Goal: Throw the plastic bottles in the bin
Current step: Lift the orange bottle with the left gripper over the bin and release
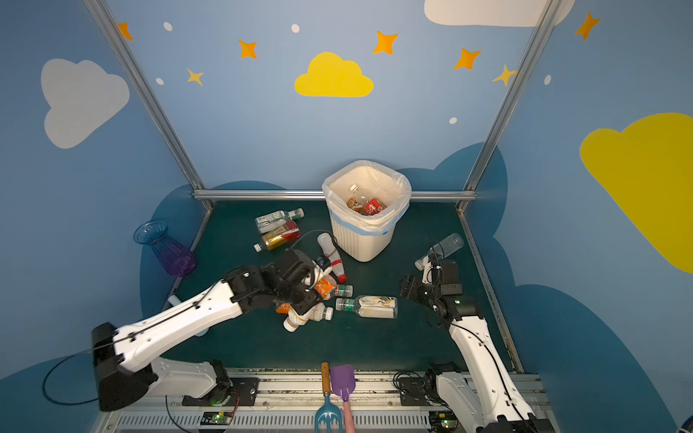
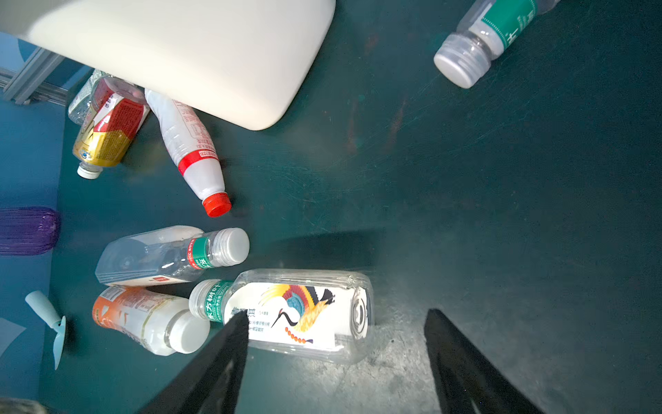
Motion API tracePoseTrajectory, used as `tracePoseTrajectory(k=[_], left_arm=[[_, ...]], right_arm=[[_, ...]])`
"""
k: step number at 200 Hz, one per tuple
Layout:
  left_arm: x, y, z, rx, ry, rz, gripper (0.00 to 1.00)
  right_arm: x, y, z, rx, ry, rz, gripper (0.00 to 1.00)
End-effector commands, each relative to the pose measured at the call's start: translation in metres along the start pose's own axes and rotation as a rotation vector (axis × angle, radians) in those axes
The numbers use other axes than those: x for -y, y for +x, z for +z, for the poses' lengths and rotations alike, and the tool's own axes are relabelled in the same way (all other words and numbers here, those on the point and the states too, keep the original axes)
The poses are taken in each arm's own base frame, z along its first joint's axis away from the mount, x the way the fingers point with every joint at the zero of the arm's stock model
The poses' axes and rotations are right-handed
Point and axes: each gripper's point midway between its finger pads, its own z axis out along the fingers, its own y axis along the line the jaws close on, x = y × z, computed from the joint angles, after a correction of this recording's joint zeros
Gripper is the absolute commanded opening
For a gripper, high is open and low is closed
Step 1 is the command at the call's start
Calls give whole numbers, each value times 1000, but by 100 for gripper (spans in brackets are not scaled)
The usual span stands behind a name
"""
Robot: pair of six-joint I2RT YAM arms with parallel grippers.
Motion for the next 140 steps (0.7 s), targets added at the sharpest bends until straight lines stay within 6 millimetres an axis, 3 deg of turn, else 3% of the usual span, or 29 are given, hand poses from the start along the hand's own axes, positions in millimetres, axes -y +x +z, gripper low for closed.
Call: tracePoseTrajectory(k=[1, 29, 60, 80, 98, 119, 124, 130, 133, 140], left_arm=[[-16, -29, -44, 201, 28, -142, 45], [-34, -71, -106, 484, 23, -193, 44], [-30, -140, -179, 859, 67, -90, 44], [-24, -195, -197, 958, 131, 10, 44], [-22, -246, -189, 952, 190, 64, 44], [-36, -300, -148, 896, 204, 75, 44], [-43, -311, -130, 871, 203, 66, 46], [-51, -323, -119, 854, 197, 57, 59], [-57, -327, -99, 818, 194, 41, 70], [-68, -336, -77, 774, 190, 10, 98]], right_arm=[[-2, -5, -3, 26, -5, 4, 78], [-6, -6, -2, 29, -23, 13, 78], [-11, -10, -2, 32, -37, 15, 78], [-18, -15, -4, 35, -48, 5, 78], [-23, -22, -7, 46, -51, -8, 78], [-26, -28, -9, 55, -48, -19, 78], [-26, -29, -10, 58, -48, -19, 78], [-27, -31, -10, 59, -49, -22, 78], [-28, -32, -10, 60, -48, -24, 78], [-28, -32, -10, 58, -46, -27, 78]])
